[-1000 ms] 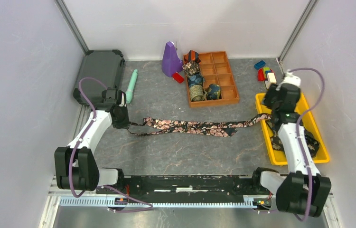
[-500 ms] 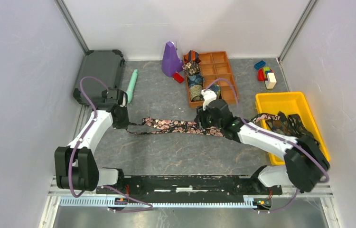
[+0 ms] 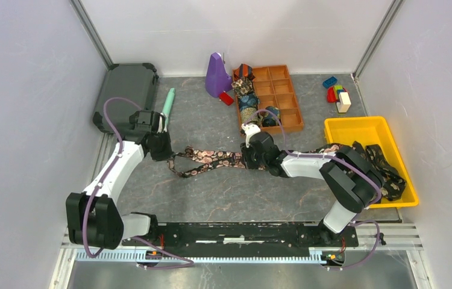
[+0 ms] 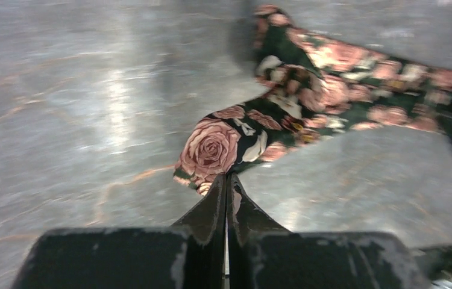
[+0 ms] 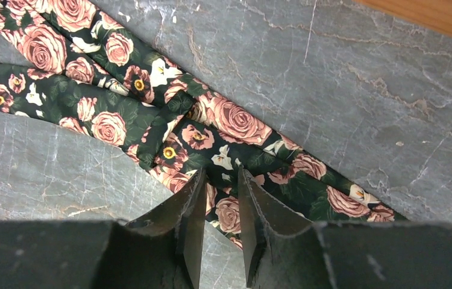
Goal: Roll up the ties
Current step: Flatten out the tie at the center of the board.
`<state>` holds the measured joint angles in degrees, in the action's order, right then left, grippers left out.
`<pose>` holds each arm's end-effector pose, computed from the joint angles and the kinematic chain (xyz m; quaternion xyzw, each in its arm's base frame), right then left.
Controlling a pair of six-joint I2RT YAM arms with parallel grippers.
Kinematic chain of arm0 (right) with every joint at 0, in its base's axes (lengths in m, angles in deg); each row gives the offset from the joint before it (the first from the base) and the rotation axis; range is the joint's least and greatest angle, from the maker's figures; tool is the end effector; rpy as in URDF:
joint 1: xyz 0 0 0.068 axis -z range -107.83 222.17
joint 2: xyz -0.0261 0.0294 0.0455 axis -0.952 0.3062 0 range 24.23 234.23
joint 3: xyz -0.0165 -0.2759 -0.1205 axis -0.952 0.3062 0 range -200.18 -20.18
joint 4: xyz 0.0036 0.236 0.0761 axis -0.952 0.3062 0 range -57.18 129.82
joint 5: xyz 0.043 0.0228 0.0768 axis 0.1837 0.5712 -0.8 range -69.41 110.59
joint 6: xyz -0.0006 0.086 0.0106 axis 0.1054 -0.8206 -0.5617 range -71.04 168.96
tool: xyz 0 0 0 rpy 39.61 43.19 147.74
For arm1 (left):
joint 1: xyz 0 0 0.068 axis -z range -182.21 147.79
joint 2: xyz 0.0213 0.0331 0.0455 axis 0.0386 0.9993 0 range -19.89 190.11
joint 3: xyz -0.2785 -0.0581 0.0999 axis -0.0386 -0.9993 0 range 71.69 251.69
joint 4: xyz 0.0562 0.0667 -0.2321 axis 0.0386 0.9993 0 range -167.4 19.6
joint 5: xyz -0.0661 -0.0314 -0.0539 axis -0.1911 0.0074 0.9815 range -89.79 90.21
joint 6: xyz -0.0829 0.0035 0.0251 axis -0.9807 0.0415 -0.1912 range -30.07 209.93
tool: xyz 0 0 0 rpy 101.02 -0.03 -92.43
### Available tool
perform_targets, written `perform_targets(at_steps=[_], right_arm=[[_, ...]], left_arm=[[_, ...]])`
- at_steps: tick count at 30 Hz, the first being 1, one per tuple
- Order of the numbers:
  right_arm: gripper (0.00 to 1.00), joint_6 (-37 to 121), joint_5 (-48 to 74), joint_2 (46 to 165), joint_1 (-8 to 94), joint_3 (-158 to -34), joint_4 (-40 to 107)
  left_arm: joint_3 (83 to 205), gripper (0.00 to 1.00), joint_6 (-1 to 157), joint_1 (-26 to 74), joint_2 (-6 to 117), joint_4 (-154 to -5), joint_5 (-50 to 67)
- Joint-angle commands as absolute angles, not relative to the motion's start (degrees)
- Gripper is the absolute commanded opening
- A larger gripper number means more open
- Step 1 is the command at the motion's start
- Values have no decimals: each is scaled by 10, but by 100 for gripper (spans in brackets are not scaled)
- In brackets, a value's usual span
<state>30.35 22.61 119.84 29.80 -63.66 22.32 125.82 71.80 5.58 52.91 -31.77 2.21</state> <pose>0.2605 0.2339 0.1605 -0.1807 0.8940 0.1940 0.3611 0.2336 -0.0347 0.2413 -0.0839 0.9712 -0.0665 0.2129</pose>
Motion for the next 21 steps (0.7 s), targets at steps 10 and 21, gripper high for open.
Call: perform_targets(at_steps=[10,21], right_arm=[[34,370,274,1129,302,-623,261],[43,347,208,1077,367,-567,265]], left_arm=[[1062,2,395,51,426,-864,423],[896,2,6,45,539,-1542,453]])
